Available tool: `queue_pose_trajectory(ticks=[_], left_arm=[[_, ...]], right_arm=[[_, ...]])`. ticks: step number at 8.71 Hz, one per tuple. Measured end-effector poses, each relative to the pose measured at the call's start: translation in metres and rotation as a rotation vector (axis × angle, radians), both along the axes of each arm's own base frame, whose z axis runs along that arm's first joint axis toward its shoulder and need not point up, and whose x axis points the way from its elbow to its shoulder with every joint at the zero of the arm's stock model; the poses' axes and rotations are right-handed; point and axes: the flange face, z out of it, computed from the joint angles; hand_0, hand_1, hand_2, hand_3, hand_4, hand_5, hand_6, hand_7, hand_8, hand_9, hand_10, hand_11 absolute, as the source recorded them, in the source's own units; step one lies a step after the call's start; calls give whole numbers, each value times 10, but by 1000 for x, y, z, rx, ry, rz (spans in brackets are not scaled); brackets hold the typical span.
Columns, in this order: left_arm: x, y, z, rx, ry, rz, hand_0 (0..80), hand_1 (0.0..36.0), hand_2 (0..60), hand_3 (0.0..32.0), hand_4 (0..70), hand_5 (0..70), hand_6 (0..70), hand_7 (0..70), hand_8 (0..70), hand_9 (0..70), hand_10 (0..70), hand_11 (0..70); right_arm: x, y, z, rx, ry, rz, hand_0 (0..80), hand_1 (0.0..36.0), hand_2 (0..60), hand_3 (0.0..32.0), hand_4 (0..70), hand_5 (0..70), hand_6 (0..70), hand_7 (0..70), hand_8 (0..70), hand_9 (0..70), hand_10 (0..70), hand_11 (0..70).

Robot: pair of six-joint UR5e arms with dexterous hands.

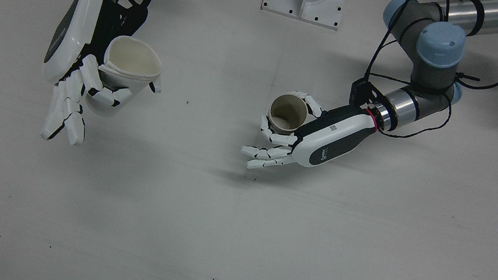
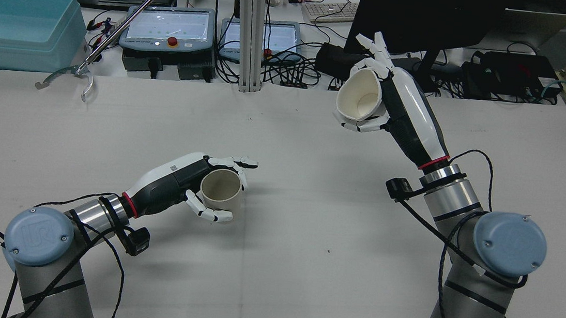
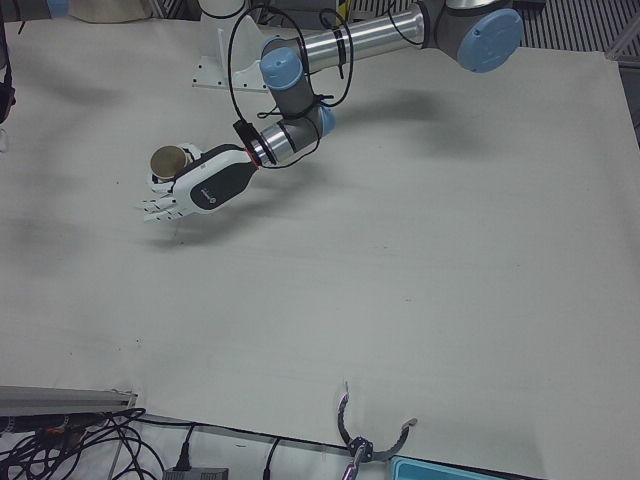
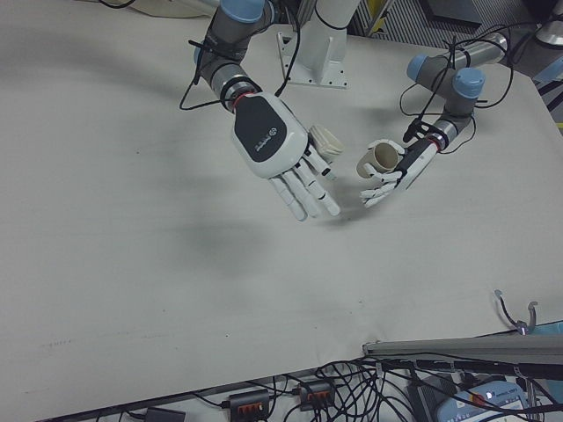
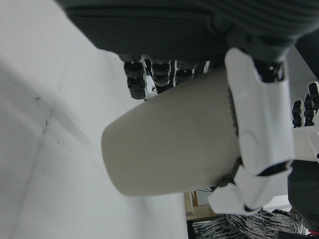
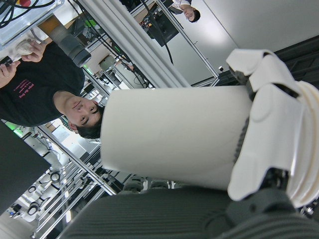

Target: Pour water

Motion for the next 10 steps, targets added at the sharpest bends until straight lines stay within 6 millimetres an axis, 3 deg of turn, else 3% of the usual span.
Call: queue_pose_trajectory(ticks=[3, 4, 6, 7, 9, 10], left_arm=[[1, 0, -8, 6, 12, 0, 554, 360, 600, 0, 421, 659, 126, 186, 63, 103, 98, 169], [1, 0, -11, 9, 16, -1, 552, 360, 600, 0, 422, 662, 126, 185, 64, 104, 98, 168], [3, -1, -23, 17, 30, -1, 553, 360, 600, 0, 423, 665, 127, 186, 63, 103, 97, 168], [4, -2, -27, 21, 35, -1, 553, 360, 600, 0, 424, 666, 127, 186, 63, 103, 97, 168], [5, -2, -35, 28, 41, -3, 555, 360, 600, 0, 422, 664, 127, 185, 62, 103, 97, 168], [6, -2, -40, 35, 44, -6, 553, 360, 600, 0, 422, 664, 127, 186, 63, 103, 97, 168]], right_arm=[[-40, 35, -52, 121, 184, -2, 503, 208, 282, 0, 187, 700, 67, 114, 6, 32, 22, 48], [-46, 45, -58, 144, 238, 7, 508, 189, 186, 0, 178, 700, 66, 110, 3, 28, 20, 44], [-54, 54, -59, 161, 333, 29, 505, 170, 127, 0, 166, 700, 57, 89, 1, 19, 17, 39], [-55, 57, -59, 164, 376, 40, 486, 143, 90, 0, 144, 700, 49, 80, 0, 10, 10, 27], [-51, 57, -59, 163, 434, 61, 463, 109, 64, 0, 109, 595, 35, 59, 0, 0, 0, 2], [-47, 55, -61, 163, 441, 72, 464, 108, 67, 0, 107, 599, 37, 58, 0, 0, 0, 1]])
